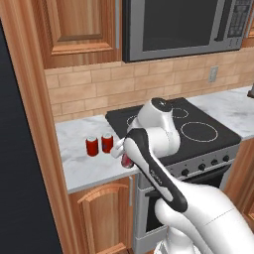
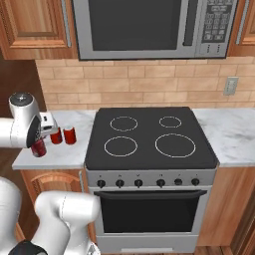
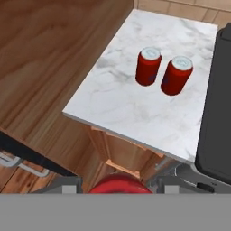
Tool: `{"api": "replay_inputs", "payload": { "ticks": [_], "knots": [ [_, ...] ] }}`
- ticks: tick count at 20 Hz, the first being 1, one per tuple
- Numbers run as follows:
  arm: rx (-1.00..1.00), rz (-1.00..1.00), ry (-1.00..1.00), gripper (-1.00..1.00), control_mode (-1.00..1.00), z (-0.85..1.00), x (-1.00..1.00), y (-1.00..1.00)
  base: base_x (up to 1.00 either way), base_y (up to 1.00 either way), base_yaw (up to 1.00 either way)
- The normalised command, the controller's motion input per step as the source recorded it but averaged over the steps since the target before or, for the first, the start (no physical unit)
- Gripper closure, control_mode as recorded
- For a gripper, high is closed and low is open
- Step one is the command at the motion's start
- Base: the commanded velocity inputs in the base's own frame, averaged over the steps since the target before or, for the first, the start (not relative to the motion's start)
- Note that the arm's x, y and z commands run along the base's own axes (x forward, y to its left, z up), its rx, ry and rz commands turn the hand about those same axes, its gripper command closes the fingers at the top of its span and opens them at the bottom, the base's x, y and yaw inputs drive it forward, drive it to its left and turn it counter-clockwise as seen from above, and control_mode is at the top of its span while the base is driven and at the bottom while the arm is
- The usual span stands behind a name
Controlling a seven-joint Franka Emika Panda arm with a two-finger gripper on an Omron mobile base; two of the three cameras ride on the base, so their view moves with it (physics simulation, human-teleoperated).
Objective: Four empty soda cans are scattered around the kitchen. Gather all the cans and cluster them next to the stove for recycling.
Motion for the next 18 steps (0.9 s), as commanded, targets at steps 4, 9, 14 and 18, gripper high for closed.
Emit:
{"api": "replay_inputs", "payload": {
  "ticks": [4,9,14,18],
  "knots": [
    [0.00,0.04,-0.02,1.00,-1.00,-0.17,0.29,0.22,0.00,0.00,0.00],
    [-0.01,0.04,-0.01,1.00,-1.00,-0.16,0.23,0.24,0.00,0.00,0.00],
    [-0.01,0.03,0.00,1.00,-1.00,-0.18,0.18,0.17,0.00,0.00,0.00],
    [0.00,0.02,0.00,1.00,-1.00,-0.21,0.21,0.07,0.00,0.00,0.00]
  ]
}}
